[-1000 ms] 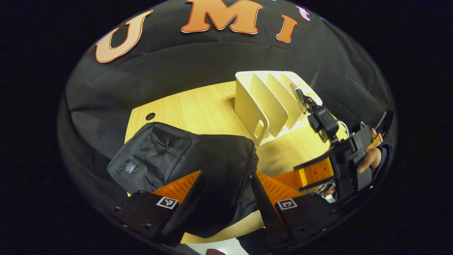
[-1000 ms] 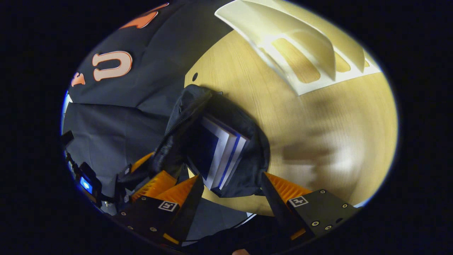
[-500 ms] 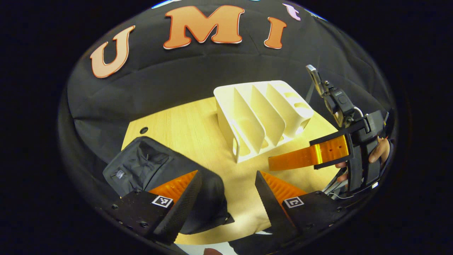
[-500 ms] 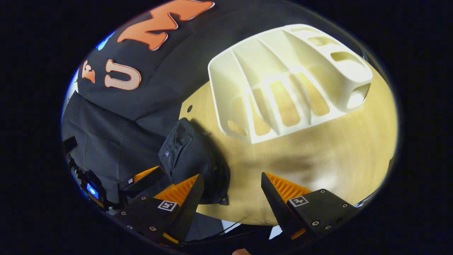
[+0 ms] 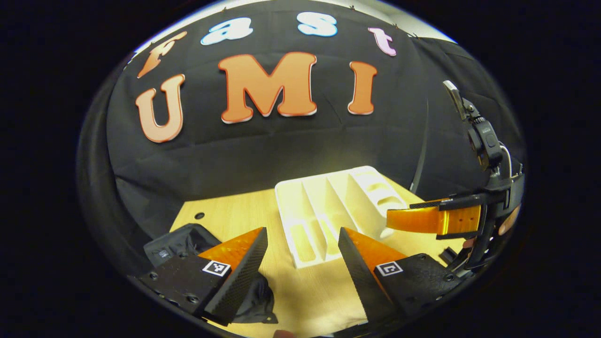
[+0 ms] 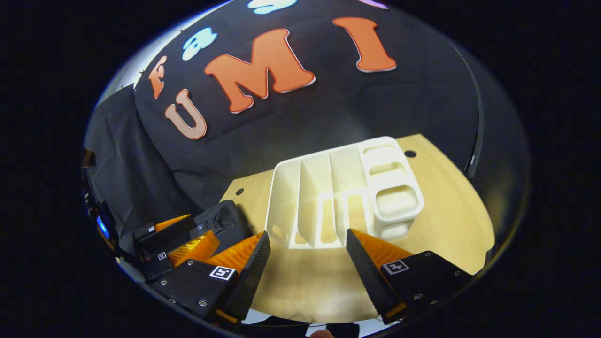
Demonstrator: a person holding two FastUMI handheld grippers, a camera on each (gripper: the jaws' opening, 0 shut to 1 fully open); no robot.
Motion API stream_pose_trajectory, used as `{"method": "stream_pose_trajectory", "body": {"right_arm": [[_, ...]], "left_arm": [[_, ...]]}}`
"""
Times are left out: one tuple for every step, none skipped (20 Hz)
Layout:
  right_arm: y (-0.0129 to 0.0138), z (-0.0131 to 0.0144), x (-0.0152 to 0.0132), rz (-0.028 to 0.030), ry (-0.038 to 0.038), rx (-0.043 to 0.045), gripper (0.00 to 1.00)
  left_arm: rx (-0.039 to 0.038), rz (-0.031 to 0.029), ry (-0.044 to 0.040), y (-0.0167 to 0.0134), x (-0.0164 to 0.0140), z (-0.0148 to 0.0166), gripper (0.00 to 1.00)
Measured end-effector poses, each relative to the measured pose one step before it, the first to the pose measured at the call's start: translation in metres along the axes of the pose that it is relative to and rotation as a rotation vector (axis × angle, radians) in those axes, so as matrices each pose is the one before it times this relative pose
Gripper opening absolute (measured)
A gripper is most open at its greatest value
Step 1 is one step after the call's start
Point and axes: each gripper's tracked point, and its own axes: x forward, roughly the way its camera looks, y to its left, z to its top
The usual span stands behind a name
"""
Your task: Open the schoolbag, grab two books from the bookshelf and put them into the schoolbag.
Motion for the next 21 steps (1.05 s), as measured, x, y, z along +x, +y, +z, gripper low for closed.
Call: {"method": "stream_pose_trajectory", "body": {"right_arm": [[-0.00283,0.01033,-0.00550,-0.01011,-0.04101,-0.02281,0.98],[-0.00010,0.01112,-0.00504,-0.00527,-0.03629,-0.02254,0.98],[-0.00105,0.01072,-0.00569,-0.00805,-0.03889,-0.02067,0.98],[-0.00208,0.00860,-0.00829,-0.01052,-0.04292,-0.02165,0.98],[-0.00274,0.01068,-0.00755,-0.01201,-0.04632,-0.02069,0.98],[-0.00387,0.00861,-0.00513,-0.01132,-0.03962,-0.02063,0.98],[-0.00222,0.00747,-0.00273,-0.00447,-0.03247,-0.01963,0.98],[-0.00011,0.00549,-0.00007,-0.00460,-0.02334,-0.01814,0.98],[-0.00032,0.00490,-0.00146,-0.00529,-0.02071,-0.01021,0.98],[0.00399,0.00606,-0.00201,-0.00188,-0.01809,-0.00367,0.97],[0.00078,0.00421,-0.00260,-0.00573,-0.01880,-0.00253,0.97],[-0.00012,0.00306,-0.00070,-0.00615,-0.01830,-0.00343,0.97],[-0.00135,0.00323,-0.00019,-0.01255,-0.02109,-0.00601,0.97],[-0.00027,0.00184,0.00193,-0.01069,-0.01615,-0.00740,0.98],[0.00225,-0.00004,0.00034,-0.00973,-0.01213,-0.00322,0.97],[0.00230,-0.00081,-0.00036,-0.00295,-0.00377,-0.00329,0.97],[0.00119,-0.00239,0.00018,-0.01279,-0.00351,-0.00427,0.97],[0.00319,-0.00265,0.00233,-0.00381,0.00386,-0.00017,0.97],[0.00183,-0.00329,0.00101,-0.00530,0.00648,0.00091,0.97],[0.00362,-0.00120,0.00035,-0.00019,0.00218,0.00243,0.97],[0.00009,-0.00167,0.00359,-0.00741,-0.00063,-0.00155,0.97]], "left_arm": [[-0.00520,0.01000,-0.02886,-0.00557,-0.00328,0.01045,0.97],[-0.00789,0.00347,-0.02434,-0.00372,-0.00127,0.00757,0.97],[-0.01289,0.00875,-0.02178,-0.00238,-0.00251,0.00415,0.96],[-0.01509,0.00850,-0.03320,-0.00080,-0.00183,0.00705,0.96],[-0.01419,0.00868,-0.03200,-0.00179,-0.00471,0.00576,0.96],[-0.01039,0.01388,-0.03451,-0.00053,-0.00384,0.00780,0.96],[-0.00767,0.01641,-0.02115,0.00187,-0.00240,0.00515,0.96],[-0.00914,0.01691,-0.02172,0.00187,-0.00184,0.00425,0.96],[-0.01025,0.01649,-0.02158,0.00322,-0.00055,0.00585,0.96],[-0.01476,0.01335,-0.01698,0.00416,-0.00155,0.00412,0.96],[-0.01139,0.01096,-0.01093,0.00376,0.00050,0.00296,0.96],[-0.00242,0.01480,-0.01491,0.00549,0.00012,0.00349,0.96],[0.00269,0.00838,-0.01691,0.00406,-0.00067,0.00166,0.96],[0.00804,0.01163,-0.01466,0.00368,-0.00113,0.00421,0.96],[0.01785,0.00514,-0.03389,0.00603,-0.00175,0.00801,0.96],[0.01782,0.00008,-0.03828,0.00330,0.00273,0.00864,0.96],[0.01083,0.00355,-0.03488,0.00064,-0.00083,0.00883,0.95],[0.00326,0.00558,-0.01480,0.00253,0.00241,0.00100,0.95],[0.00001,-0.00926,-0.01611,0.00137,0.00552,-0.00353,0.94],[0.00169,-0.00601,-0.00059,-0.00142,0.00266,-0.00289,0.95],[0.00296,-0.00903,-0.00253,-0.00051,0.00226,-0.00339,0.95]]}}
